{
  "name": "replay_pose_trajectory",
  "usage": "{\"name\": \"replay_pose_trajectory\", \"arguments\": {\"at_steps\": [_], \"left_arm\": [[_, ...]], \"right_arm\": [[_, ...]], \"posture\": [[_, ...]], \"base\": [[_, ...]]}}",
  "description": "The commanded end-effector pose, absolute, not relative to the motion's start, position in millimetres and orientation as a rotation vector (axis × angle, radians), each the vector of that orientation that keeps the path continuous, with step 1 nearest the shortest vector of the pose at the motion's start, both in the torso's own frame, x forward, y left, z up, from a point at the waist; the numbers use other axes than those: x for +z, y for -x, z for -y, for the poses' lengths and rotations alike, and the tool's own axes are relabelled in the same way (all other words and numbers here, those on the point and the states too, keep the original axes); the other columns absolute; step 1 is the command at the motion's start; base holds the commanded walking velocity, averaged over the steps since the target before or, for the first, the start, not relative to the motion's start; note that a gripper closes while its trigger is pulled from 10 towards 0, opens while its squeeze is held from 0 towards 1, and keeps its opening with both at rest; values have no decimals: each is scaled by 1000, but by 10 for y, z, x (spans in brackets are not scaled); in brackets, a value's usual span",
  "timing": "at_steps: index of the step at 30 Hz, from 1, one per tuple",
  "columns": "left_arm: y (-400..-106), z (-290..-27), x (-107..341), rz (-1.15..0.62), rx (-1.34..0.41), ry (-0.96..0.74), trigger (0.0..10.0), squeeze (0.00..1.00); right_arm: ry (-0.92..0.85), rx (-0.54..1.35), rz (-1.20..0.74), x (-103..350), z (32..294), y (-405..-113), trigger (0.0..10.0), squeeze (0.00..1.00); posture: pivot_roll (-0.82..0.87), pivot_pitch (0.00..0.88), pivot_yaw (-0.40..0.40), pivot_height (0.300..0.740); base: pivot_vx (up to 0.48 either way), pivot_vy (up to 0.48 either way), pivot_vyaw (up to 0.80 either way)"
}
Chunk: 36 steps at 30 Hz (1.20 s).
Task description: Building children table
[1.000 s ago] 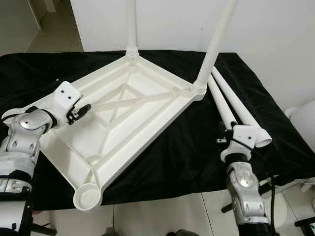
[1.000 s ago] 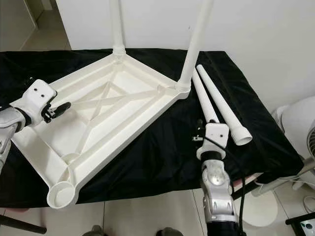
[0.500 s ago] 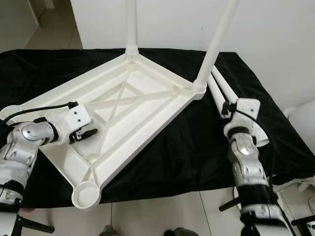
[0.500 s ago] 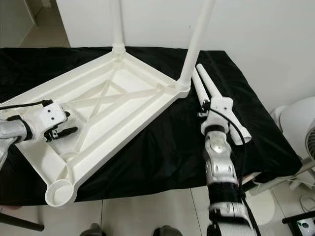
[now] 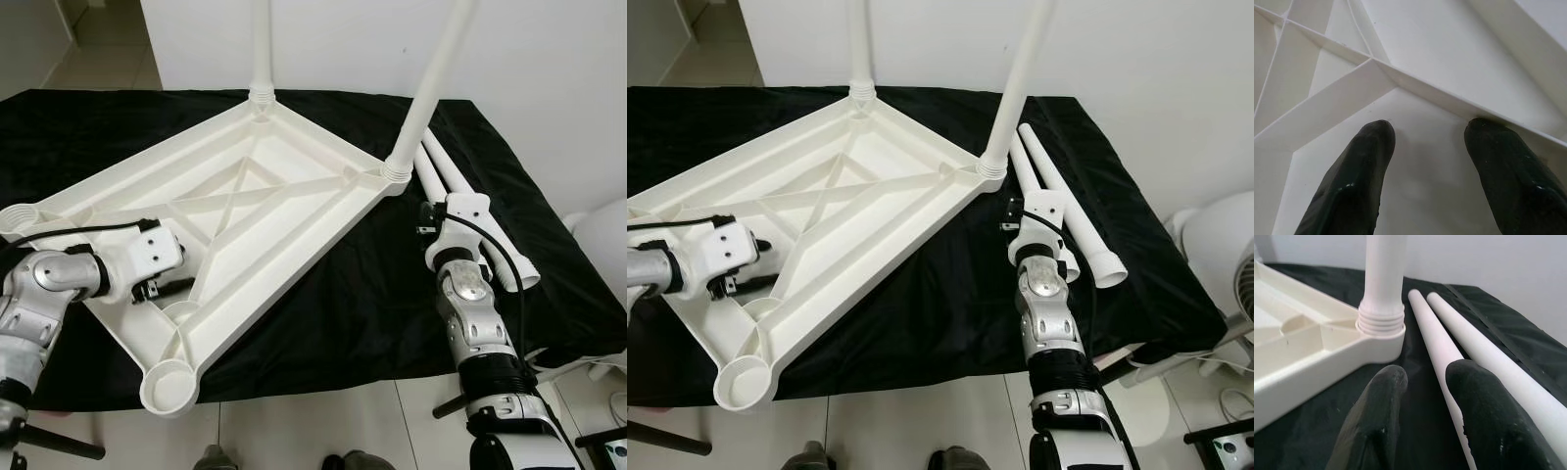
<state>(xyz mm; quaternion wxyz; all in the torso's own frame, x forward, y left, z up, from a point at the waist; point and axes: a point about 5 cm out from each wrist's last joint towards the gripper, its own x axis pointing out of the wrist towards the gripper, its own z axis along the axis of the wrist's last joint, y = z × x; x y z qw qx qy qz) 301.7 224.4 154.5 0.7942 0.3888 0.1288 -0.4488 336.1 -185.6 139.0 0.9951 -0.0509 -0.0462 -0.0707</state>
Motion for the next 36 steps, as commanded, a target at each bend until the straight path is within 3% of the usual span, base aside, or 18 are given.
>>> {"name": "replay_pose_trajectory", "arguments": {"at_steps": [1,11,19,27,28,31,32,36], "left_arm": [[-2983,-2084,1560,-249,-1052,-805,10000,0],[-3037,-1887,1587,-178,-1069,-779,10000,0],[-3210,-2105,1795,-111,-953,-698,10000,0],[-3144,-2104,1682,-130,-1031,-579,10000,0],[-3124,-2106,1668,-137,-1053,-559,10000,106],[-3124,-2106,1668,-137,-1053,-559,10000,106],[-3080,-2125,1650,-169,-1092,-512,10000,1000],[-2915,-2219,1607,-220,-1189,-473,10000,1000]], "right_arm": [[102,-175,79,1333,1953,-3321,10000,0],[108,-196,77,1294,2005,-3259,10000,0],[108,-148,92,1181,1938,-3030,10000,0],[34,-148,126,1079,1907,-2734,10000,0],[31,-153,114,1031,1910,-2674,10000,0],[31,-153,114,1031,1910,-2674,10000,0],[32,-160,101,986,1922,-2612,10000,0],[40,-181,78,929,1981,-2495,10000,0]], "posture": [[56,49,-53,740],[41,42,-36,740],[50,40,-33,740],[72,35,-34,740],[72,33,-32,740],[72,33,-32,740],[72,32,-28,740],[69,27,-22,740]], "base": [[0,0,0],[0,0,0],[0,0,0],[0,0,0],[0,0,0],[0,0,0],[0,0,0],[0,0,0]]}}
